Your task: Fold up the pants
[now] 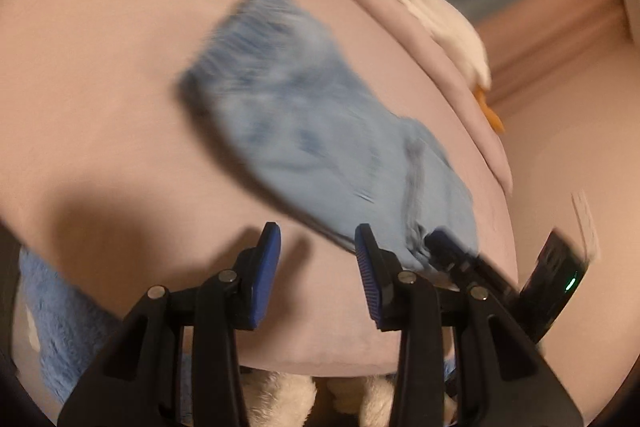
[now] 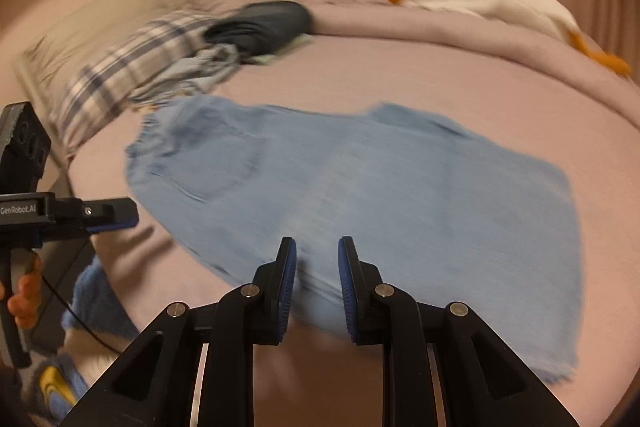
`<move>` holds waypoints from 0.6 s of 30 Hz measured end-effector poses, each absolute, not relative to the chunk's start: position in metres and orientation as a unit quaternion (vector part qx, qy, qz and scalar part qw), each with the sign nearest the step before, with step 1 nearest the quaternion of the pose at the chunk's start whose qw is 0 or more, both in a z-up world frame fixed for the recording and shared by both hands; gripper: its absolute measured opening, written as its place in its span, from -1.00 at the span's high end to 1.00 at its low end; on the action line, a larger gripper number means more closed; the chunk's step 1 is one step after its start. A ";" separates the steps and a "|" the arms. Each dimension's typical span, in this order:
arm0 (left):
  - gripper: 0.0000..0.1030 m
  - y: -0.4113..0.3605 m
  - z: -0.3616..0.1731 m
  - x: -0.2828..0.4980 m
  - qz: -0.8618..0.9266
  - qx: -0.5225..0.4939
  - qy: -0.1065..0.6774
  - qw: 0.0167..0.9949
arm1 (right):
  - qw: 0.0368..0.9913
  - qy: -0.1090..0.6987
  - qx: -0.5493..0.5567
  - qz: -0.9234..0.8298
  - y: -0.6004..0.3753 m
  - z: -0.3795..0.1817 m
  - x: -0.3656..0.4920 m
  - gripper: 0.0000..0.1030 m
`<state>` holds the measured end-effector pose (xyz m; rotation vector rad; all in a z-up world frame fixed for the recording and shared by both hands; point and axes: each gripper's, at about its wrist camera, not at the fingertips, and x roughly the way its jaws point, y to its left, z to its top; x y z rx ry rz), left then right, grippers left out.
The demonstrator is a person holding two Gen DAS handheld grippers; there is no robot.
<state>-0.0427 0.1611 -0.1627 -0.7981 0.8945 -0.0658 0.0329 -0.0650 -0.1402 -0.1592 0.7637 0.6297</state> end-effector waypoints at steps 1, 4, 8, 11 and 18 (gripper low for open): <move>0.23 0.168 -0.166 -0.043 -0.026 -0.390 0.421 0.819 | 0.875 0.368 -0.087 0.303 -0.057 -0.145 0.037 0.60; 0.18 0.178 -0.175 -0.039 -0.012 -0.425 0.418 0.803 | 0.871 0.377 -0.128 0.288 -0.039 -0.166 0.042 0.40; 0.06 0.187 -0.181 -0.029 -0.003 -0.472 0.383 0.794 | 0.871 0.371 -0.132 0.295 -0.041 -0.162 0.040 0.38; 0.06 0.193 -0.181 -0.021 0.022 -0.501 0.351 0.791 | 0.865 0.388 -0.096 0.303 -0.050 -0.160 0.048 0.38; 0.05 0.203 -0.176 -0.011 0.071 -0.522 0.300 0.796 | 0.869 0.380 -0.114 0.294 -0.042 -0.163 0.044 0.38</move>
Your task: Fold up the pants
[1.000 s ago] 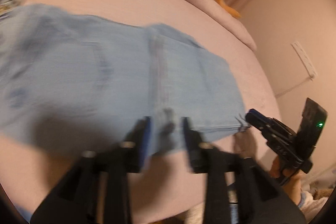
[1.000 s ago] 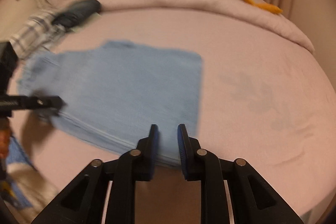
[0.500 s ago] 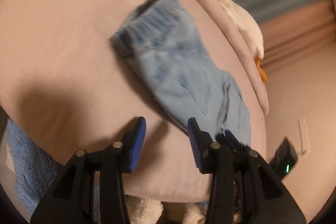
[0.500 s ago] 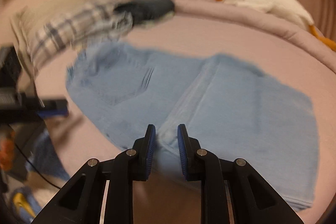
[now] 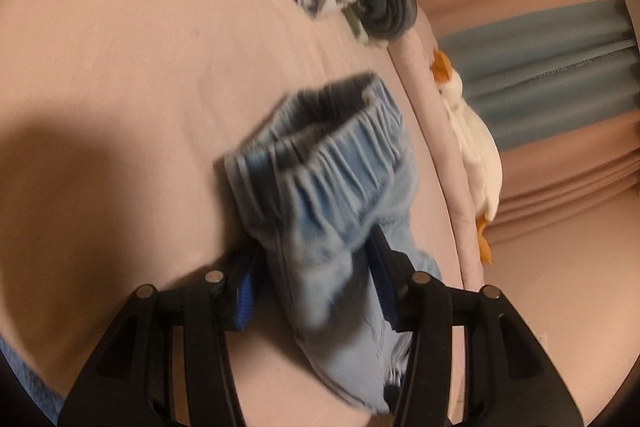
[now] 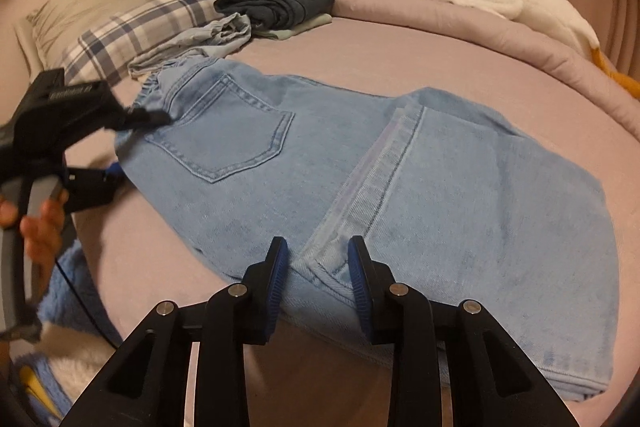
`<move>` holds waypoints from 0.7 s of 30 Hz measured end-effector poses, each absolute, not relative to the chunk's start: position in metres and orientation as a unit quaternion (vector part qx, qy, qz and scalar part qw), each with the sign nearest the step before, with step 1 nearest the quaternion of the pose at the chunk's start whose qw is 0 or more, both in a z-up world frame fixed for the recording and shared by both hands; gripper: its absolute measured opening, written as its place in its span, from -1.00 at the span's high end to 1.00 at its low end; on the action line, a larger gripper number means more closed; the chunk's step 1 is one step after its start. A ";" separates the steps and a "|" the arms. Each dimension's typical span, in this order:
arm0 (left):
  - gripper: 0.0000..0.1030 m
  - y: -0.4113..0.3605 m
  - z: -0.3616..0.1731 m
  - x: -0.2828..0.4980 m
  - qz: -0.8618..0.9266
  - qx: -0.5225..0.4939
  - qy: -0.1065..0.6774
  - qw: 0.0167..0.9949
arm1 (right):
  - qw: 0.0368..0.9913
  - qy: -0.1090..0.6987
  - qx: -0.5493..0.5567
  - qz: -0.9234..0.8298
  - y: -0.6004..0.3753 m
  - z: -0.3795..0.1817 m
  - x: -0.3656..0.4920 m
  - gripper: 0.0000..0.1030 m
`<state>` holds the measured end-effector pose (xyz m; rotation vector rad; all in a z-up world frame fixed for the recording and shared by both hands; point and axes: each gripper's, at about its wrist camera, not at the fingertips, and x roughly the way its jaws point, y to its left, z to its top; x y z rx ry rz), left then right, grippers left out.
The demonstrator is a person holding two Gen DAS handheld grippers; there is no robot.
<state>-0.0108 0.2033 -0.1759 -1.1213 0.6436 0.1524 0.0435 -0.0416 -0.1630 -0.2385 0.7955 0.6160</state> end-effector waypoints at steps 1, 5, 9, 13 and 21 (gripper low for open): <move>0.05 0.204 -0.174 -0.007 0.075 -0.516 0.298 0.800 | 0.869 0.381 -0.113 0.295 -0.042 -0.163 0.044 0.38; -0.01 0.208 -0.175 0.005 0.074 -0.501 0.298 0.810 | 0.867 0.385 -0.103 0.300 -0.043 -0.163 0.046 0.38; 0.23 0.216 -0.176 -0.003 0.042 -0.520 0.297 0.800 | 0.858 0.402 -0.101 0.302 -0.043 -0.157 0.051 0.38; 0.34 0.213 -0.167 -0.016 0.031 -0.493 0.295 0.818 | 0.855 0.397 -0.054 0.328 -0.049 -0.134 0.064 0.38; 0.35 0.203 -0.147 -0.017 0.007 -0.431 0.286 0.856 | 0.860 0.430 -0.058 0.269 0.001 -0.144 0.148 0.88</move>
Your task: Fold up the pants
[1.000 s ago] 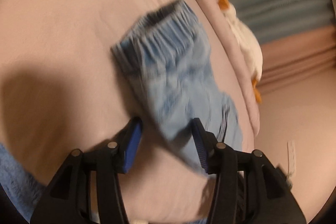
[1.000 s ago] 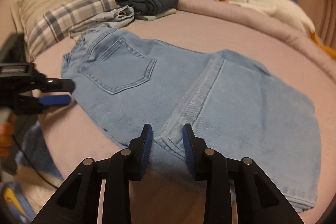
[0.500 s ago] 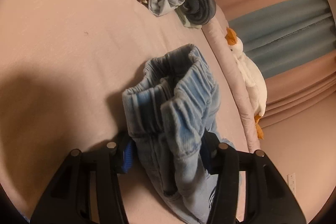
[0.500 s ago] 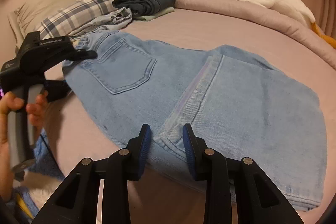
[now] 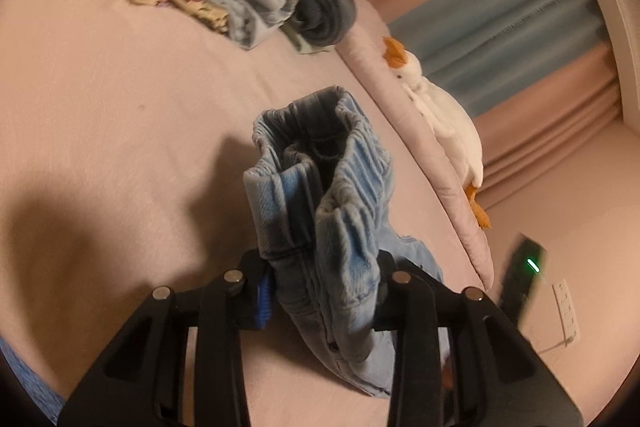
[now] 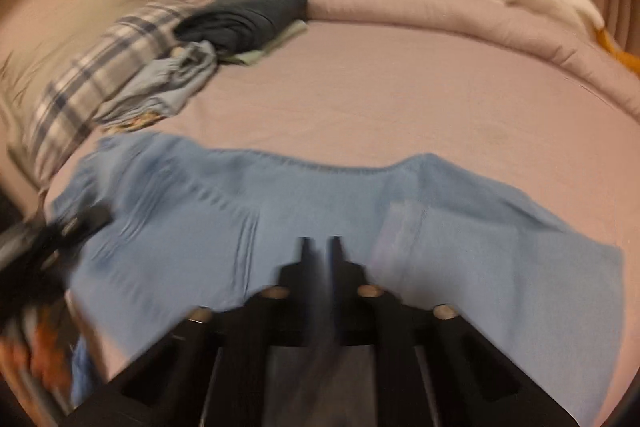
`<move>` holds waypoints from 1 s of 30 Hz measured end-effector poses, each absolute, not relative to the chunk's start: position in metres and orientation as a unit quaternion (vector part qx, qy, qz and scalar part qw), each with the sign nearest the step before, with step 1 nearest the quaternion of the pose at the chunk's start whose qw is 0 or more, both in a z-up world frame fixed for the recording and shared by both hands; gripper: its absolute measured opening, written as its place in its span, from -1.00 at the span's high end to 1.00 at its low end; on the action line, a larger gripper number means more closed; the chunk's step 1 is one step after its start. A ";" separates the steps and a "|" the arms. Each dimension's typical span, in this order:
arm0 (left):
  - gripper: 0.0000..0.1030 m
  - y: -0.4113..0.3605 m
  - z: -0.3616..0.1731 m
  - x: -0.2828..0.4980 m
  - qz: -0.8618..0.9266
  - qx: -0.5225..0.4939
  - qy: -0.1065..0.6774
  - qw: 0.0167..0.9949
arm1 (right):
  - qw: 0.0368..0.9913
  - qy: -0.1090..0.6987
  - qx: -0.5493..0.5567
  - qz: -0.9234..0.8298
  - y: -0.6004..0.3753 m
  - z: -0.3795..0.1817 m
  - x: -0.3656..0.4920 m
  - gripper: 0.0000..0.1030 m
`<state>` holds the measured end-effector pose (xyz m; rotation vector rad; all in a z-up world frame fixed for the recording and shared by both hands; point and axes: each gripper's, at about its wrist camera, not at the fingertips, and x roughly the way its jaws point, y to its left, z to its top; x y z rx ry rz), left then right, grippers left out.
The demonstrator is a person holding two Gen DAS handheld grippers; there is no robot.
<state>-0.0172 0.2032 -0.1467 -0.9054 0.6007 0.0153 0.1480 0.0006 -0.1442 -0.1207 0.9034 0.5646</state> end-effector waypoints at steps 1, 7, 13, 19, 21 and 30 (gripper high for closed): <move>0.35 0.203 -0.146 -0.016 0.005 -0.424 0.286 0.859 | 0.857 0.439 -0.056 0.263 0.007 -0.149 0.160 0.88; 0.35 0.201 -0.143 -0.010 -0.001 -0.405 0.290 0.867 | 0.834 0.489 -0.067 0.247 0.021 -0.167 0.177 0.88; 0.35 0.193 -0.135 -0.007 -0.003 -0.380 0.296 0.876 | 0.803 0.517 -0.076 0.285 0.008 -0.156 0.120 0.88; 0.35 0.169 -0.101 -0.001 -0.016 -0.329 0.283 0.901 | 0.805 0.497 -0.141 0.293 0.006 -0.164 0.064 0.88; 0.35 0.156 -0.084 0.000 -0.029 -0.301 0.275 0.913 | 0.792 0.512 -0.081 0.323 -0.009 -0.157 0.067 0.88; 0.35 0.071 -0.047 0.016 -0.113 -0.194 0.269 0.937 | 0.824 0.487 0.129 0.260 -0.137 -0.154 0.088 0.53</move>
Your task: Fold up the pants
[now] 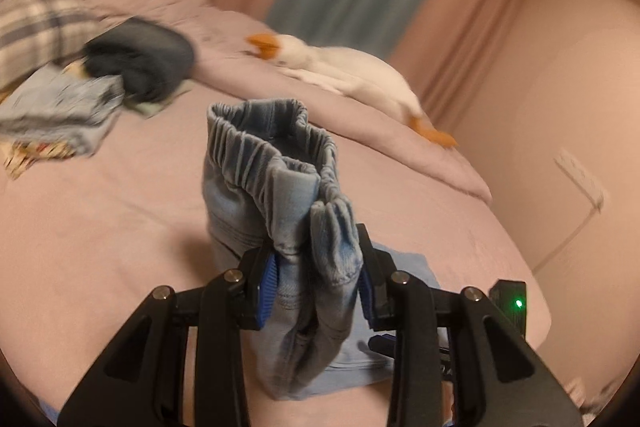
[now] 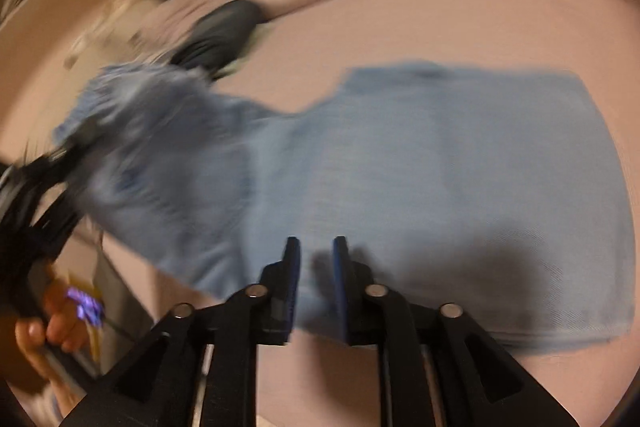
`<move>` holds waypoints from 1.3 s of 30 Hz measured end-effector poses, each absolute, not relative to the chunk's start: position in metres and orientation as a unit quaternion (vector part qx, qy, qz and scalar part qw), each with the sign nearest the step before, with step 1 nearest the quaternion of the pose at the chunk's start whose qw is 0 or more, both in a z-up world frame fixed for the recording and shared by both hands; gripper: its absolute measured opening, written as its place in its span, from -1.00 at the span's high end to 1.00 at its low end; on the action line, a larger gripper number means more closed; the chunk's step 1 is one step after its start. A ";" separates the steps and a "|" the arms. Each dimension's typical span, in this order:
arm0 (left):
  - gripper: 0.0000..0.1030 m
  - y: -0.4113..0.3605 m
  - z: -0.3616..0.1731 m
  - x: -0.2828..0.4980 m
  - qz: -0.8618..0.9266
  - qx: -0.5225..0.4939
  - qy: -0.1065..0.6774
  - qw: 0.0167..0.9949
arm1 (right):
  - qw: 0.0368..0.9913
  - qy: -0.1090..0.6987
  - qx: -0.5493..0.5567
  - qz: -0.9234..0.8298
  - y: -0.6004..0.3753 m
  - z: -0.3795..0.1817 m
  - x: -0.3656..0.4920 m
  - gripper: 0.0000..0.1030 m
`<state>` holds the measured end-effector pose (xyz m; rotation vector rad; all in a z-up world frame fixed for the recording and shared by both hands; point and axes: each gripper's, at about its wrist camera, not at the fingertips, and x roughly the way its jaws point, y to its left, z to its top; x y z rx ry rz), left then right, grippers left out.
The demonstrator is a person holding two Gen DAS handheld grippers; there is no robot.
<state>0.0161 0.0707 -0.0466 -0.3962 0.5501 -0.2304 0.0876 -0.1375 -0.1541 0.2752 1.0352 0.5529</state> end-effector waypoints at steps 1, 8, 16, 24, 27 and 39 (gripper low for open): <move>0.35 0.059 -0.046 0.018 -0.124 -0.182 0.272 0.937 | 0.821 0.492 0.148 0.249 -0.151 -0.161 0.089 0.47; 0.35 -0.003 -0.062 0.038 -0.177 -0.124 0.311 0.925 | 0.741 0.461 0.380 0.306 -0.218 -0.182 0.095 0.02; 0.20 -0.045 -0.124 0.058 -0.202 -0.062 0.415 0.885 | 0.587 0.400 0.597 0.374 -0.228 -0.207 0.129 -0.33; -0.01 -0.009 -0.118 0.033 -0.216 -0.110 0.400 0.884 | 0.627 0.442 0.538 0.350 -0.217 -0.189 0.136 -0.40; -0.01 0.008 -0.117 0.021 -0.191 -0.131 0.397 0.888 | 0.667 0.473 0.463 0.341 -0.204 -0.180 0.141 -0.32; -0.01 0.051 -0.127 0.006 -0.079 -0.148 0.406 0.898 | 0.780 0.474 0.285 0.293 -0.182 -0.151 0.129 0.40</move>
